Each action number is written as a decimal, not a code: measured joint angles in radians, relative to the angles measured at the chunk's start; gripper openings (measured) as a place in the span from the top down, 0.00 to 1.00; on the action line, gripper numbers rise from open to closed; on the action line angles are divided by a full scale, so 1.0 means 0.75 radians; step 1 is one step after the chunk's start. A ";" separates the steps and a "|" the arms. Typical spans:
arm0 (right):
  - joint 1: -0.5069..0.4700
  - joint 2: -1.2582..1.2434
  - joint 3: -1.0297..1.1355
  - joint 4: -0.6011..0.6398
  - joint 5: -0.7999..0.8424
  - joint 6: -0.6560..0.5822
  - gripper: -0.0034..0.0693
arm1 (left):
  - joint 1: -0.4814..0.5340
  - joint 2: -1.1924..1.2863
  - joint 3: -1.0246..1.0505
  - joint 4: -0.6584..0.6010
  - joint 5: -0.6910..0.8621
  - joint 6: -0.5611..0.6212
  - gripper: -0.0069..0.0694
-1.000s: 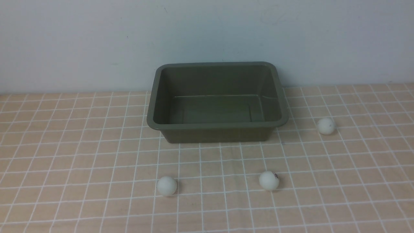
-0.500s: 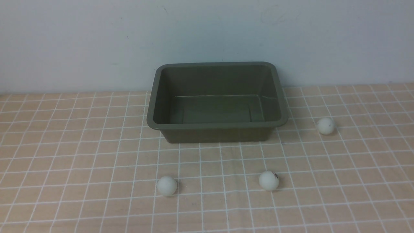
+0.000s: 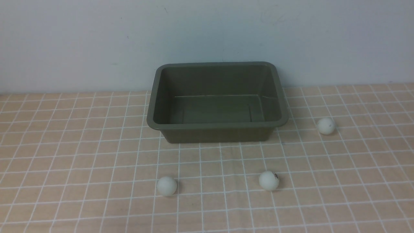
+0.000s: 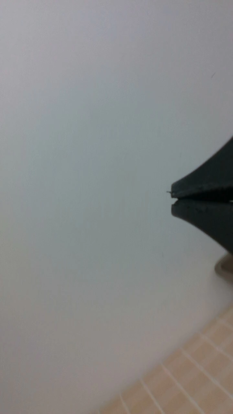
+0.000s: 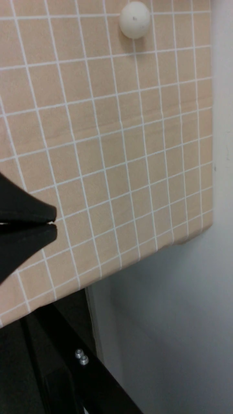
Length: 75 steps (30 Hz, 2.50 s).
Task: Put the table tennis balls into the box on the light coffee tablecloth.
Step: 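Reach for and grasp a ping pong ball on the table beside the basket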
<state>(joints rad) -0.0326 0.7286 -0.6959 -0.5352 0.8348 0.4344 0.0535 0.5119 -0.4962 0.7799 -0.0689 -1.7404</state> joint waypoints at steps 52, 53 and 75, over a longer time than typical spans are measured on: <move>0.000 0.000 0.000 0.666 -0.044 -0.469 0.97 | 0.213 0.328 -0.114 -1.892 1.160 2.838 1.00; 0.000 0.001 0.000 0.714 -0.051 -0.504 0.97 | 0.213 0.354 -0.114 -1.989 1.158 2.961 1.00; 0.119 0.373 0.000 1.217 -0.220 -1.111 0.97 | -0.300 1.059 -0.313 -2.161 0.924 3.633 0.95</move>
<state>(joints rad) 0.0571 1.0084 -0.6959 0.3775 0.6697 -0.3990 -0.1715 1.3064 -0.7308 -0.8411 0.6240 0.9845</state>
